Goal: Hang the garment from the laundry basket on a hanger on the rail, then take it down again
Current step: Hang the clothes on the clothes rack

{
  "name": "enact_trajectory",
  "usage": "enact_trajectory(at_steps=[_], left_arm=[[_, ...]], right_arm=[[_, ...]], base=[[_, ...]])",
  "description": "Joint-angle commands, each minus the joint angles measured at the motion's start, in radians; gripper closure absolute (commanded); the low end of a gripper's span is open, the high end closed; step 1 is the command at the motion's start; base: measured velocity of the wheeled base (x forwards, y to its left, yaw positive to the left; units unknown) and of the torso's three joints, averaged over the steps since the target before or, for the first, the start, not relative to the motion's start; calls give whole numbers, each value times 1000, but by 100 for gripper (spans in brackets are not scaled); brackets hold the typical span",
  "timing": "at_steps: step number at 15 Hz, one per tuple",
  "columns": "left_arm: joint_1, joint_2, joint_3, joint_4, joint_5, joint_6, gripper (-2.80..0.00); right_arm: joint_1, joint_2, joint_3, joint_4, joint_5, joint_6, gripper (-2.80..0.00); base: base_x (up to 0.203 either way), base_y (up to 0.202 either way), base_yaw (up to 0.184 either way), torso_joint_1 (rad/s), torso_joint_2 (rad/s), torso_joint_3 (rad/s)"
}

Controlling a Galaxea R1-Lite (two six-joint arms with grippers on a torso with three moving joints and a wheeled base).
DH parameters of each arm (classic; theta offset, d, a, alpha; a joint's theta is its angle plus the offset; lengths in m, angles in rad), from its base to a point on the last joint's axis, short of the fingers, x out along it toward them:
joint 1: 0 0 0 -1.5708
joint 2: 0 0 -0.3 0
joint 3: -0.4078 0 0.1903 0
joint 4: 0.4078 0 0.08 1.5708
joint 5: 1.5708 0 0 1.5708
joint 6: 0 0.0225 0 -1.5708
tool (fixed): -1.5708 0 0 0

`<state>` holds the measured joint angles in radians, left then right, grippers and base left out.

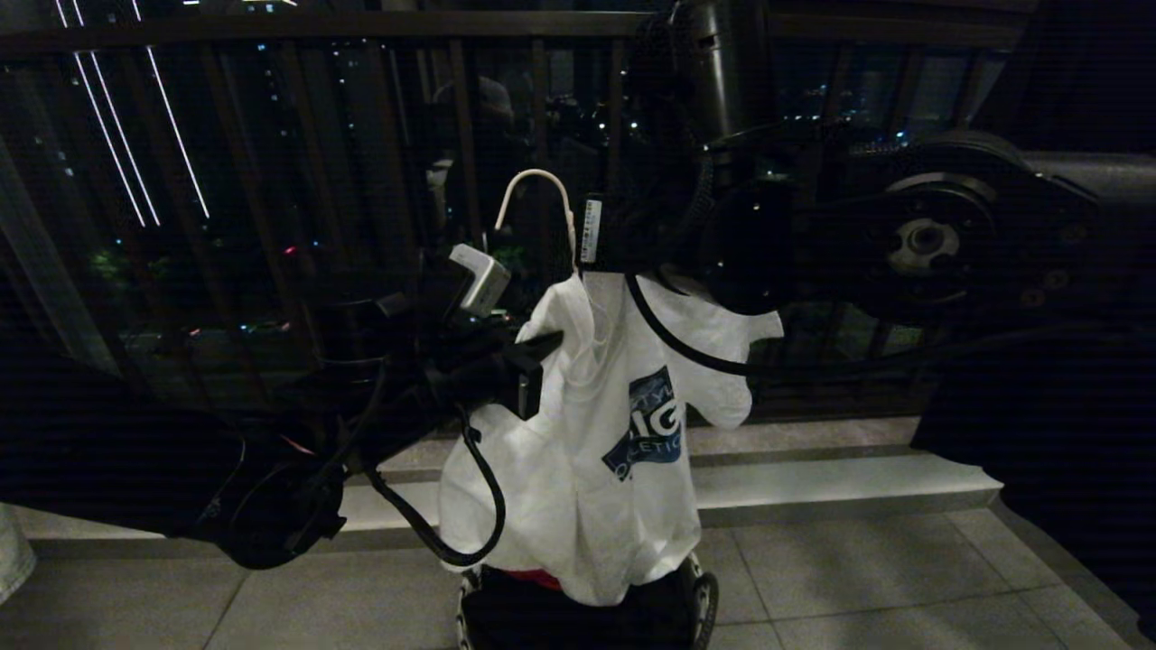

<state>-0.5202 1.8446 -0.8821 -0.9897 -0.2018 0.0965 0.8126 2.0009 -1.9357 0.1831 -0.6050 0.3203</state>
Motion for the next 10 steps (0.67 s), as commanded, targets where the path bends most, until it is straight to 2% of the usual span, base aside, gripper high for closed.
enact_trajectory(at_steps=[1,5,10], left_arm=[[-8,16,-5,-31,-1,-17,0],[-17,68,-17,-150,42,-24,0],[-21,67,-23,-155,42,-57,0]], right_arm=[[2,7,3,-11,-2,2,0],[2,15,3,-13,-2,2,0],[7,19,3,-14,-2,0,0]], base=[[0,0,0,0,0,0],[0,0,0,0,0,0],[0,0,0,0,0,0]])
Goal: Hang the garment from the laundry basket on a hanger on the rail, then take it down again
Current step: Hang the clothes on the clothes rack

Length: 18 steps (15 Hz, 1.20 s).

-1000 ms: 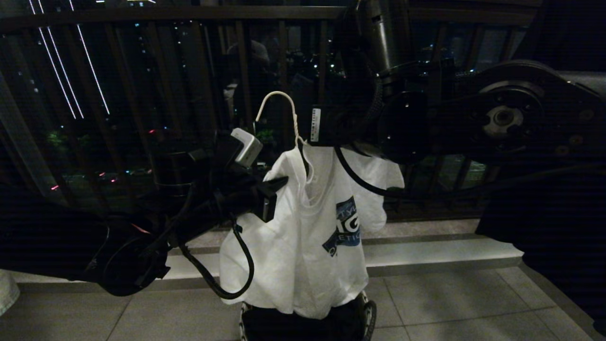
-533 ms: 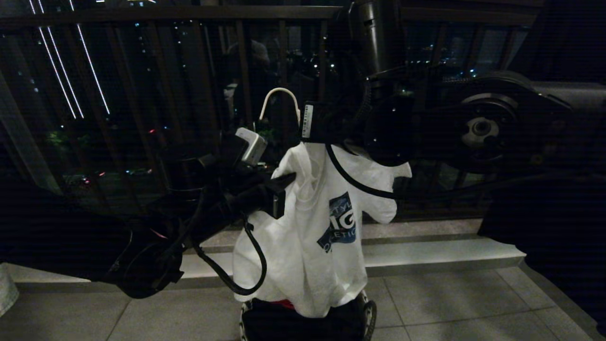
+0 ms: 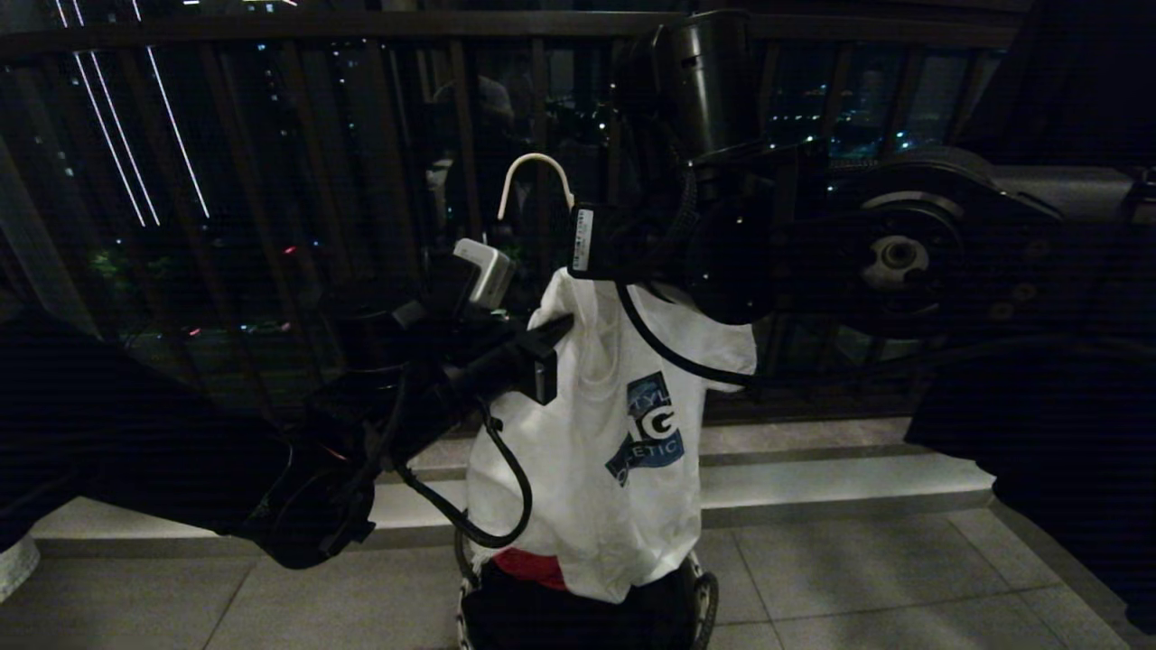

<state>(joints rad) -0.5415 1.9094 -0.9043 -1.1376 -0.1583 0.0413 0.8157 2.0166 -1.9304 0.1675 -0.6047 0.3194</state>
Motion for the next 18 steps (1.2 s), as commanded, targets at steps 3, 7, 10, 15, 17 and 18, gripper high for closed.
enact_trajectory(at_steps=[3,7,10,15,17,18], left_arm=[[-6,1,-1,-7,-1,-18,0],[-8,9,1,-75,-1,-37,0],[-8,11,0,-86,-1,-40,0],[-6,11,-16,-86,11,-46,0],[-5,5,-22,-86,16,-52,0],[-3,5,-25,-86,16,-54,0]], right_arm=[[17,11,-2,-14,-3,0,0],[17,11,-1,-13,-4,-2,0],[17,11,-1,-13,-4,-20,0],[19,8,2,-13,-18,-20,-280],[23,2,13,-10,-41,-20,-280],[23,-12,30,-9,-51,-20,-280]], base=[[0,0,0,0,0,0],[0,0,0,0,0,0],[0,0,0,0,0,0],[0,0,0,0,0,0],[0,0,0,0,0,0],[0,0,0,0,0,0]])
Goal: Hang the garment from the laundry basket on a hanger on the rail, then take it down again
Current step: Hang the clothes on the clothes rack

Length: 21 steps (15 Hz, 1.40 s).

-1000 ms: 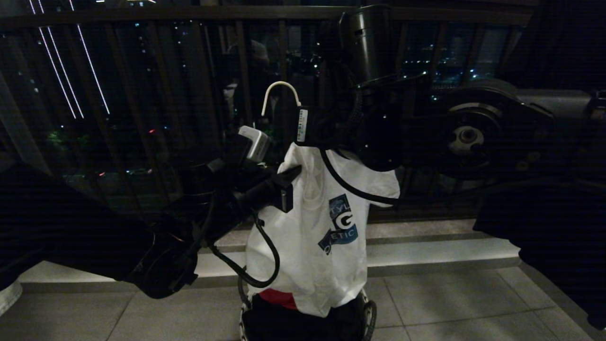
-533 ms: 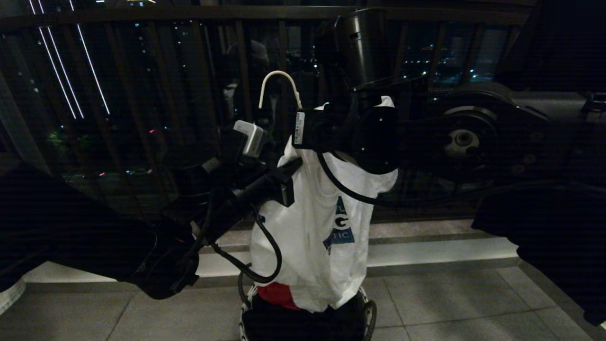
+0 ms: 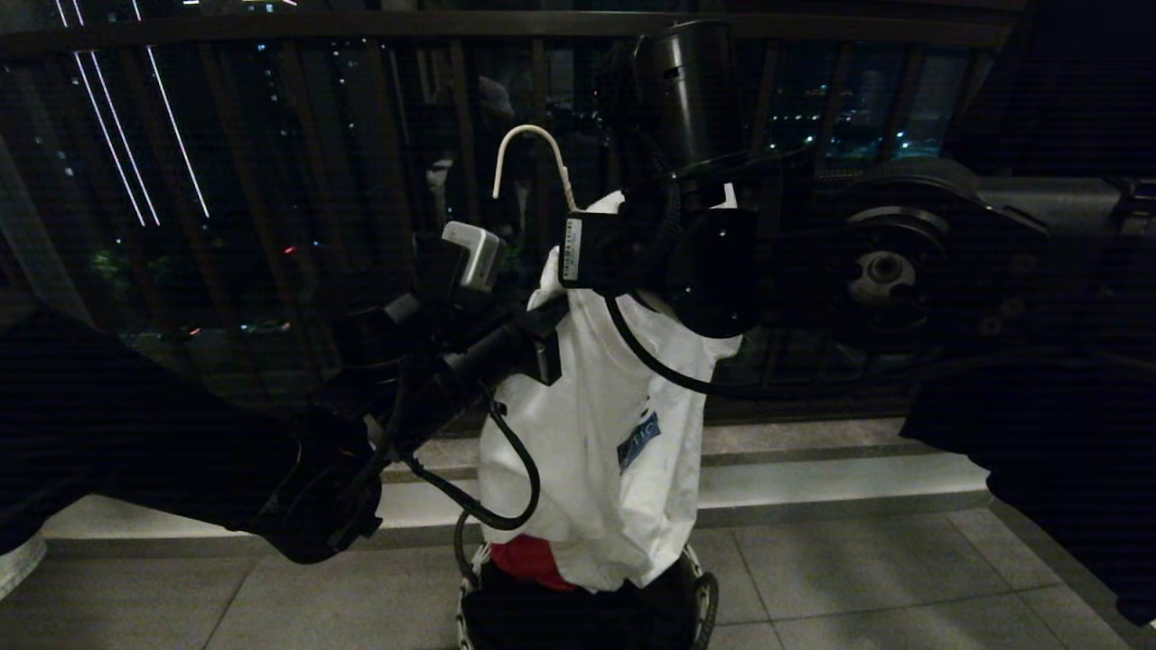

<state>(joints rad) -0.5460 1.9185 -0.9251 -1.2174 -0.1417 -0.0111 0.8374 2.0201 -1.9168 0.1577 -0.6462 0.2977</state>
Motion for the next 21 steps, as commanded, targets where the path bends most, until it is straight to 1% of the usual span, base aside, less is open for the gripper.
enact_trajectory(at_steps=[1,2,4,5,6,8,9,10,11,13,19,21], left_arm=[[2,-4,-5,-7,2,-1,0],[3,-4,-6,-7,2,-1,0],[6,-4,-6,-7,3,-1,0],[9,-7,-6,-7,2,-1,0],[12,-10,-7,-7,2,-3,0],[23,-22,-17,-7,0,-15,0],[23,-36,-17,-7,-5,-38,0],[24,-48,-13,-7,-8,-59,0],[22,-47,-8,-7,-11,-63,0],[13,-38,3,-7,-12,-62,0],[8,-32,2,-7,-12,-68,0],[6,-39,2,-7,-13,-96,0]], right_arm=[[1,-45,49,1,-13,1,-280],[0,-74,80,4,-19,0,-280],[-7,-114,115,14,-66,0,-280],[-7,-141,150,16,-75,1,-280],[-7,-166,199,16,-80,4,0],[-19,-242,365,7,-97,38,0],[-40,-287,442,-5,-96,70,0],[-74,-323,484,-16,-86,92,0],[-96,-346,500,-24,-66,104,0],[-109,-364,505,-25,-42,107,0],[-129,-374,530,-24,-43,98,0],[-144,-378,528,-23,-48,73,0]], base=[[0,0,0,0,0,0],[0,0,0,0,0,0],[0,0,0,0,0,0],[0,0,0,0,0,0],[0,0,0,0,0,0],[0,0,0,0,0,0],[0,0,0,0,0,0],[0,0,0,0,0,0],[0,0,0,0,0,0],[0,0,0,0,0,0],[0,0,0,0,0,0],[0,0,0,0,0,0]])
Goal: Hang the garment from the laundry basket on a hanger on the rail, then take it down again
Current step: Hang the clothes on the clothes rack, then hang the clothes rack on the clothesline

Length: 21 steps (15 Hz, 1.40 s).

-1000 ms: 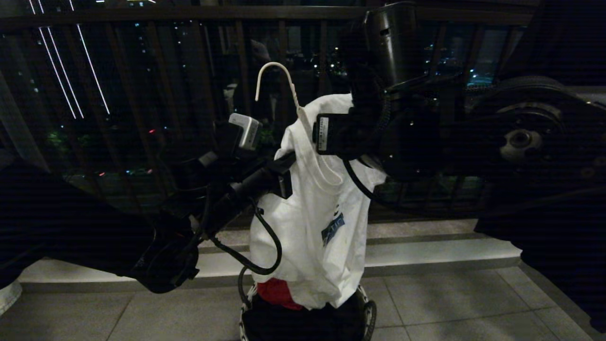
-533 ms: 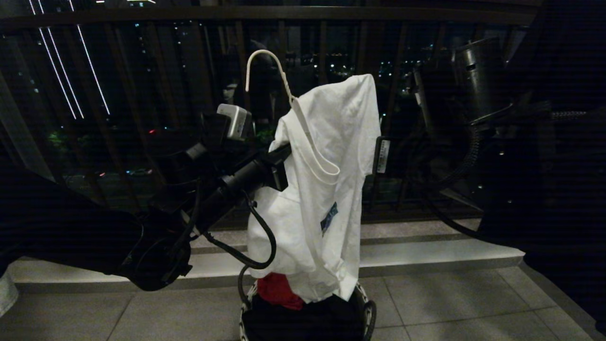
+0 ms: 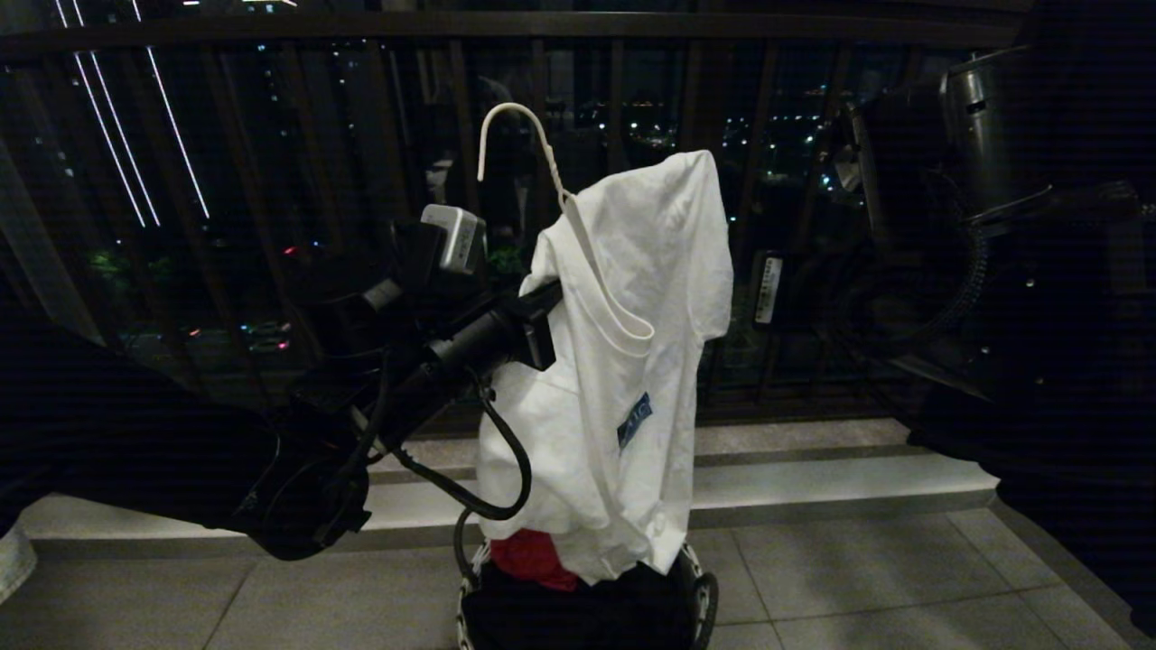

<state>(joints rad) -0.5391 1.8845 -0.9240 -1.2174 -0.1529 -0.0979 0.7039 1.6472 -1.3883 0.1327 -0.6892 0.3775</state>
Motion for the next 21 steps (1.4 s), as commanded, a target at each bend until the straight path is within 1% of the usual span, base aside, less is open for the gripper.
enact_trajectory(at_steps=[1,2,5,6,7,8,9,10,12,13,14,16,17,18,19,21], left_arm=[[-1,-5,1,-7,-2,-13,0],[-1,-8,4,-7,-17,-23,0],[-1,-27,30,-7,-90,-68,0],[-1,-27,33,-7,-99,-76,0],[-1,-30,39,-7,-103,-85,0],[0,-35,45,-7,-122,-92,0],[1,-45,57,-7,-153,-110,0],[1,-51,66,-7,-170,-121,0],[8,-78,117,-7,-276,-142,0],[14,-83,133,-7,-307,-143,0],[18,-90,147,-6,-342,-144,0],[29,-105,180,-4,-423,-147,0],[33,-109,188,-3,-443,-148,0],[36,-117,205,-2,-488,-148,0],[38,-121,211,-2,-502,-148,0],[38,-127,228,-3,-527,-148,0]], right_arm=[[-13,-13,0,5,-6,-11,0],[-20,-17,-1,7,-5,-24,0],[-39,-43,-2,10,4,-84,0],[-45,-60,1,25,18,-109,0],[-48,-85,2,61,64,-134,0],[-49,-111,3,99,119,-158,0],[-49,-127,1,123,156,-203,0],[-50,-129,1,126,161,-226,0],[-62,-128,3,127,172,-335,0],[-62,-130,0,125,200,-371,0],[-62,-132,-6,124,219,-398,0],[-63,-130,-8,125,223,-447,0],[-63,-130,-8,125,224,-453,0],[-63,-133,-9,125,224,-479,0],[-63,-135,-9,125,224,-486,0],[-63,-138,-12,117,222,-528,0]], base=[[0,0,0,0,0,0],[0,0,0,0,0,0],[0,0,0,0,0,0],[0,0,0,0,0,0],[0,0,0,0,0,0],[0,0,0,0,0,0],[0,0,0,0,0,0],[0,0,0,0,0,0],[0,0,0,0,0,0],[0,0,0,0,0,0],[0,0,0,0,0,0],[0,0,0,0,0,0],[0,0,0,0,0,0],[0,0,0,0,0,0],[0,0,0,0,0,0],[0,0,0,0,0,0]])
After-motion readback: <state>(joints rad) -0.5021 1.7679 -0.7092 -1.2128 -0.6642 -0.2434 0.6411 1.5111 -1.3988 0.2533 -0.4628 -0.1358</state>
